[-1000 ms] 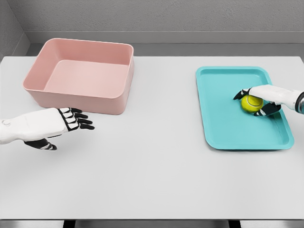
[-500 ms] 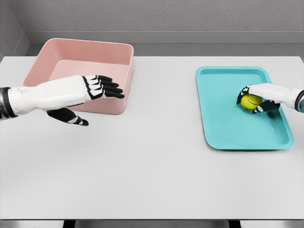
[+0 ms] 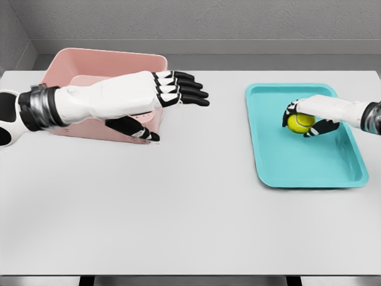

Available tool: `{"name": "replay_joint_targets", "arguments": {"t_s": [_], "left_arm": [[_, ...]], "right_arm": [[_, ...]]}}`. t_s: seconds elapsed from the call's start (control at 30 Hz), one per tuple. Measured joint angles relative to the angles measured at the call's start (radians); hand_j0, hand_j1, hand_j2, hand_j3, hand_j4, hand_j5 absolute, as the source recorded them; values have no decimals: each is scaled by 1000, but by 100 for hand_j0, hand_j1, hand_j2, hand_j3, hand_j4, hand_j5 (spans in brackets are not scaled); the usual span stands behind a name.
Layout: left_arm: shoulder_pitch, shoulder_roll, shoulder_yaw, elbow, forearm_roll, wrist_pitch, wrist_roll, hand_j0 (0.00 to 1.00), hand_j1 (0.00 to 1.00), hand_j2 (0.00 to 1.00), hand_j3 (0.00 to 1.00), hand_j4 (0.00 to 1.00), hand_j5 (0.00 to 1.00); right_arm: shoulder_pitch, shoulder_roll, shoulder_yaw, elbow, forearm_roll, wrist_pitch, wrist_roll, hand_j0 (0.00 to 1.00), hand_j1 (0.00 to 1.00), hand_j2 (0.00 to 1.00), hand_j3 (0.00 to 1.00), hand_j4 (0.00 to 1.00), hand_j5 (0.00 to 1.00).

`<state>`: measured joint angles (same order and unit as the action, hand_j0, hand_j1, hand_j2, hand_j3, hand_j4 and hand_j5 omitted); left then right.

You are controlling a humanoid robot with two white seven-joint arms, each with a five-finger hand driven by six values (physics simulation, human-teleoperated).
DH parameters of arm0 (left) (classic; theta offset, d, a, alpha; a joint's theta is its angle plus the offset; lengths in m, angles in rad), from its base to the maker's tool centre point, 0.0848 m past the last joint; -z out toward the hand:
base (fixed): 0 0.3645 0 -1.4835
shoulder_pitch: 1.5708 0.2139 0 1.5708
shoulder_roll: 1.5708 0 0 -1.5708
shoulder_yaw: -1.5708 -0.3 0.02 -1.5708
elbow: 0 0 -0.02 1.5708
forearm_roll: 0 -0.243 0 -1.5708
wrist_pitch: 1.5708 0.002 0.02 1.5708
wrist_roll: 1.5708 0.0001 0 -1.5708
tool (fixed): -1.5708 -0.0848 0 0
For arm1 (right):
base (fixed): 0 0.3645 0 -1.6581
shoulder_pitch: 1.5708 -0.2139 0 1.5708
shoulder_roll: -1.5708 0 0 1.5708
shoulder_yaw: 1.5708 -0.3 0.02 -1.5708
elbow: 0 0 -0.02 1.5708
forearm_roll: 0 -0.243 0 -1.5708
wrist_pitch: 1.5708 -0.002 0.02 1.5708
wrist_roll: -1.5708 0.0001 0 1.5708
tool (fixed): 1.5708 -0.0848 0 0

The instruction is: Put the tennis from the blue tray into the pink basket with both arms

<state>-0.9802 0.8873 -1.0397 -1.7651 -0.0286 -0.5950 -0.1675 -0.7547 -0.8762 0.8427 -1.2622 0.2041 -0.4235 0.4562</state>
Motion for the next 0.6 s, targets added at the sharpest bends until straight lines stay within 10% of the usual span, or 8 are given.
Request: {"name": "replay_joint_targets", "arguments": {"t_s": [0.27,0.6], "left_arm": [[-121,40,-195,0,-5,-17,-322,100,100,100,100,100,100],[-267,-39,-353,0,14,-17,-438,100,100,100,100,100,100]], "right_arm": [[-8,0,-1,-104,2,-60,40,52,52,52,52,52,52],[-23,1,1,-243,2,-73,72,52,52,52,52,52,52]]}}
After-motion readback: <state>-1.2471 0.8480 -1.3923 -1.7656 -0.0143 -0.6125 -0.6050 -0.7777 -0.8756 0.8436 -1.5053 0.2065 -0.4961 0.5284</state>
